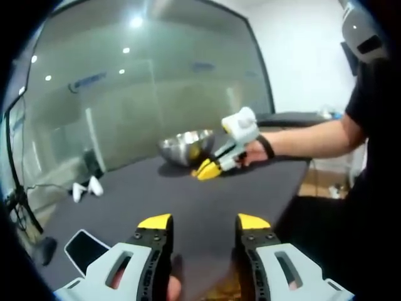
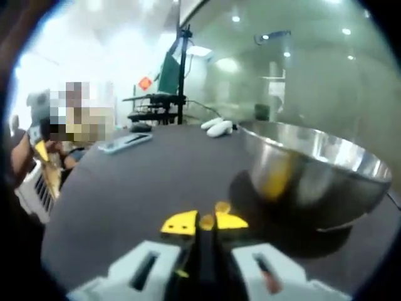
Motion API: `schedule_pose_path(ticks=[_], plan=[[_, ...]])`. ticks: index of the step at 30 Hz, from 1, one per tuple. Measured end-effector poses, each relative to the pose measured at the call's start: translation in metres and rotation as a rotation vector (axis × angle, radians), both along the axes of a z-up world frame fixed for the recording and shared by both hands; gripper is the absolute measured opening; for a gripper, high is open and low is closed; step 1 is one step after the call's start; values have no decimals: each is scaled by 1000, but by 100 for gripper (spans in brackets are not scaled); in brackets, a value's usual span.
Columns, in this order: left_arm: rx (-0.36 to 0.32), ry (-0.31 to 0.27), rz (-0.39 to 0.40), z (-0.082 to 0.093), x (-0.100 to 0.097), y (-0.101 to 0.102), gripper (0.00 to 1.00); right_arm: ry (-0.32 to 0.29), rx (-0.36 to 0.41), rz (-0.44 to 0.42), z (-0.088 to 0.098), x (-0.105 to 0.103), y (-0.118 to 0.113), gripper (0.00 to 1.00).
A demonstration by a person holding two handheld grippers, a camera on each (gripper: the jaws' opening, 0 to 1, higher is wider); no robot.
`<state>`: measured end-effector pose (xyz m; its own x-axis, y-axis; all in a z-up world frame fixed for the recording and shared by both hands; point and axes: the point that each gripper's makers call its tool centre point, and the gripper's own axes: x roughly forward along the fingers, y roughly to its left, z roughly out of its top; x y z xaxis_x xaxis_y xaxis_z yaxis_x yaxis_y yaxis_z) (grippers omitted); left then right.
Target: Pick up the QQ candy scattered on the table and place it into the stainless steel bowl on the table
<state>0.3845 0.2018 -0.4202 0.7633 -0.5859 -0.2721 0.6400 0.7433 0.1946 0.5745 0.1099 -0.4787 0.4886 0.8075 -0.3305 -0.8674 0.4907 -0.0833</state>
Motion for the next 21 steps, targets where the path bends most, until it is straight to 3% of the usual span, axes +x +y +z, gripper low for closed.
schedule_pose_path(ticks=[10, 16, 21], plan=[[-1, -2, -4, 1, -1, -2, 41, -30, 14, 3, 12, -12, -2, 10], [-1, -3, -8, 2, 0, -2, 41, -67, 55, -24, 34, -23, -13, 10], [-1, -3, -10, 2, 0, -3, 41, -117, 103, -59, 66, -25, -28, 10]])
